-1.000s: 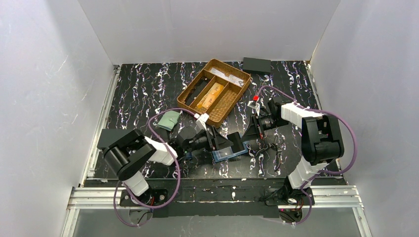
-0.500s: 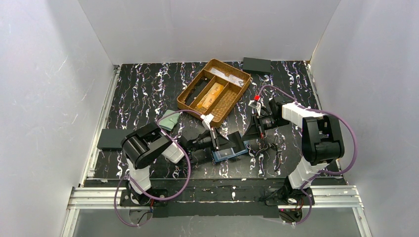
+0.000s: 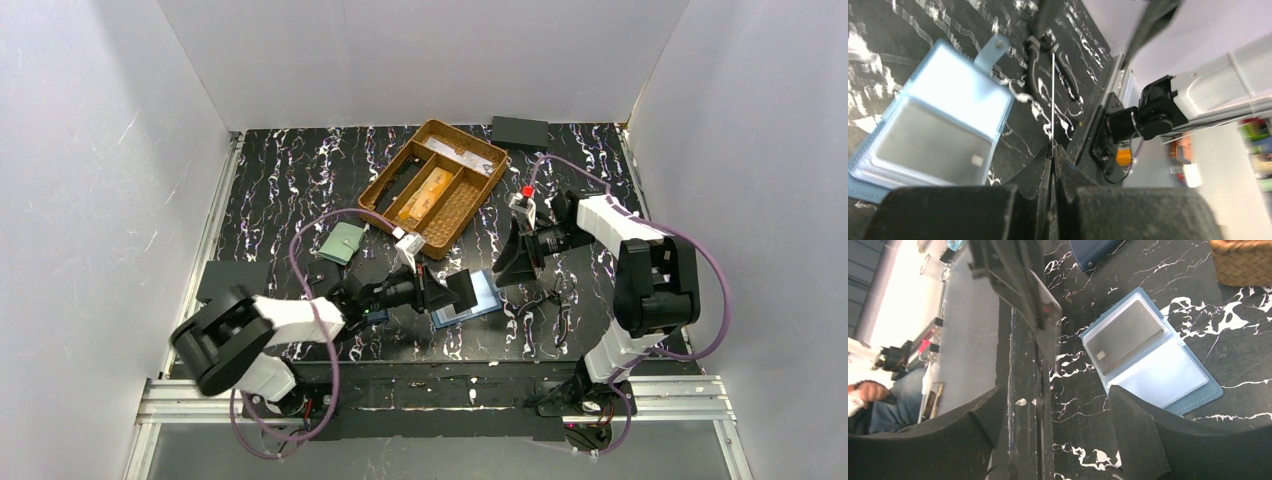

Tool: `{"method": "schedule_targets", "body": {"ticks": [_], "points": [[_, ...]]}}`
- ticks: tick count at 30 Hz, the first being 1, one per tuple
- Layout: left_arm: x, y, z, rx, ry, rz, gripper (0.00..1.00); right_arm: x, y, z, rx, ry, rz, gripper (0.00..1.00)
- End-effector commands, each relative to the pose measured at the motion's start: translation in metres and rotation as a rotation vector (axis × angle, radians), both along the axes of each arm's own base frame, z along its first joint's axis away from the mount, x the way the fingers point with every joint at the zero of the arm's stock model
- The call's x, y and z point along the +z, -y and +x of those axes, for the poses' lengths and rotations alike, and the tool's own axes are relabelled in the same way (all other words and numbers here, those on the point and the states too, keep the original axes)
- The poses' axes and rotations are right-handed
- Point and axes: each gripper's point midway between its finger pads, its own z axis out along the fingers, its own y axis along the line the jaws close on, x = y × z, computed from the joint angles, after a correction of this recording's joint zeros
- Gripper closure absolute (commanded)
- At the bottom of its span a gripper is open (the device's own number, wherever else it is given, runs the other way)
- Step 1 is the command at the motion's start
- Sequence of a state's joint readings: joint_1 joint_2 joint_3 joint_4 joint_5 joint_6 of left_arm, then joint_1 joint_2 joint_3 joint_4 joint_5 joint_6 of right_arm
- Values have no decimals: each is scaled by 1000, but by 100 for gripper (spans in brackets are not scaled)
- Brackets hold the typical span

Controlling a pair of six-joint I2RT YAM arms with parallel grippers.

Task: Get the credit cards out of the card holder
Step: Place the credit card in the storage box.

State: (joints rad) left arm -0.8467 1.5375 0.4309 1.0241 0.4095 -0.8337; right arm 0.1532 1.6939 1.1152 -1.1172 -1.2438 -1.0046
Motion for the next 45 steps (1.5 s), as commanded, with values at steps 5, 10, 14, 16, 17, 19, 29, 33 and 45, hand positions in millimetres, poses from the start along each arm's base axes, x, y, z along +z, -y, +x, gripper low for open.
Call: {"method": "schedule_targets", "body": {"ticks": [5,10,14,16,17,19,29,33,45], "points": [[48,-32,-23,-130,952,349,100,39,12,-5,-15,148,45,2],[65,-44,-16,-145,1394,663,100,66,18,2,-32,143,40,1],[78,-50,0,-114,1591,955,100,78,17,2,-67,56,33,2],[83,-49,5,-109,1651,1067,100,80,15,-2,-78,10,47,2],[84,-47,6,-110,1669,1095,100,80,14,-3,-83,-14,49,2],[87,-42,6,-111,1697,1132,100,79,13,-5,-94,-72,55,2],[98,0,-7,-37,1840,1179,100,42,-7,-5,-151,-228,-33,2],[106,12,-10,63,1857,1150,100,51,-26,-14,-172,-316,10,2],[94,28,-22,130,1868,1132,100,59,-34,-23,-146,-405,65,37]]}}
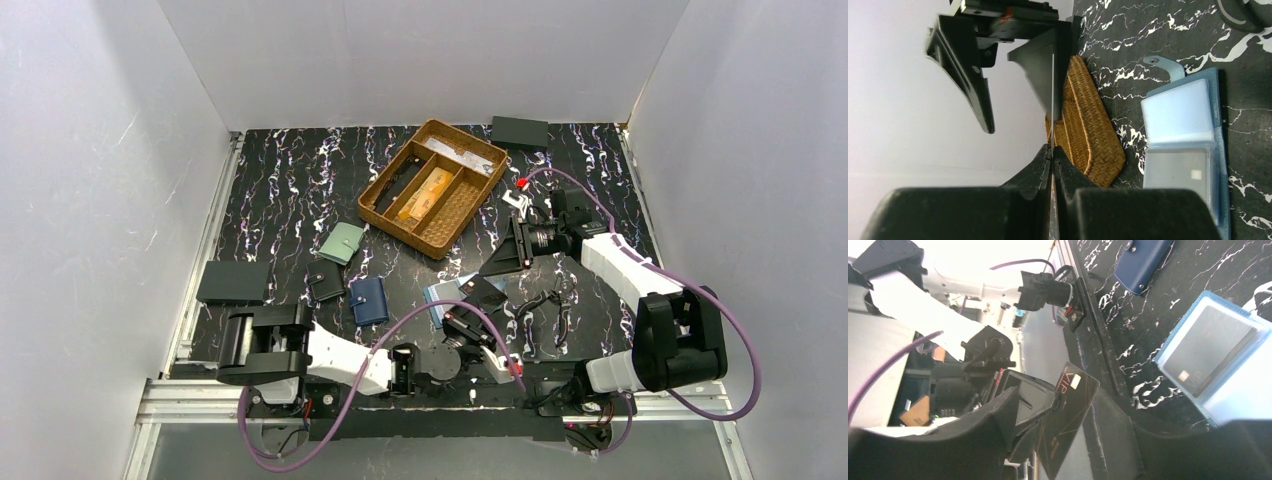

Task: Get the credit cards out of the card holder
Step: Place the credit card in the storage box.

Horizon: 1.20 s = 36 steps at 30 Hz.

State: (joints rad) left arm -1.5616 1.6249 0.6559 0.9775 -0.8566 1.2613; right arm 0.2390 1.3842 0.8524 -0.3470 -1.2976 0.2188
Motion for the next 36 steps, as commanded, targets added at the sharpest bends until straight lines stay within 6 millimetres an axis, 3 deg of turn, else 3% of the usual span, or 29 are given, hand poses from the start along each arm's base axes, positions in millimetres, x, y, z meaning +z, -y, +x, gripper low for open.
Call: {"method": "schedule_targets", "body": {"ticks": [1,3,5,8,13,16,17,18,19,22,26,27,28,29,32,36], "points": [[26,5,-2,28,20,-129,100,9,-4,-1,9,-18,40,54],[24,4,-3,34,18,-132,100,7,-5,0,8,-30,46,79],[22,3,-3,40,11,-141,100,8,-5,0,12,-32,53,96],[17,-1,-5,47,-11,-163,100,9,-5,0,12,-12,57,99],[9,-5,-9,57,-53,-199,91,9,-5,1,12,11,64,99],[3,-7,-11,69,-47,-177,100,9,-5,0,15,2,67,99],[2,-8,-9,92,-21,-148,100,7,-5,-1,12,-9,63,81],[6,-8,-8,104,10,-135,100,3,-5,-2,6,-11,54,47],[12,-10,-6,122,50,-136,100,0,-6,-6,10,-2,49,28],[15,-12,-6,130,60,-138,100,-3,-7,-9,13,-7,44,16],[18,-14,-5,130,64,-140,100,-1,-13,-18,58,-31,51,62],[16,-14,-4,133,61,-141,100,1,-14,-18,63,-23,61,86],[14,-13,-4,133,53,-148,96,3,-14,-18,63,-17,65,99],[13,-13,-4,133,46,-156,89,4,-14,-16,62,3,70,99],[9,-13,-5,133,13,-196,47,6,-12,-11,45,25,76,99],[1,-10,-11,128,-42,-253,27,6,-5,1,5,47,79,99]]}}
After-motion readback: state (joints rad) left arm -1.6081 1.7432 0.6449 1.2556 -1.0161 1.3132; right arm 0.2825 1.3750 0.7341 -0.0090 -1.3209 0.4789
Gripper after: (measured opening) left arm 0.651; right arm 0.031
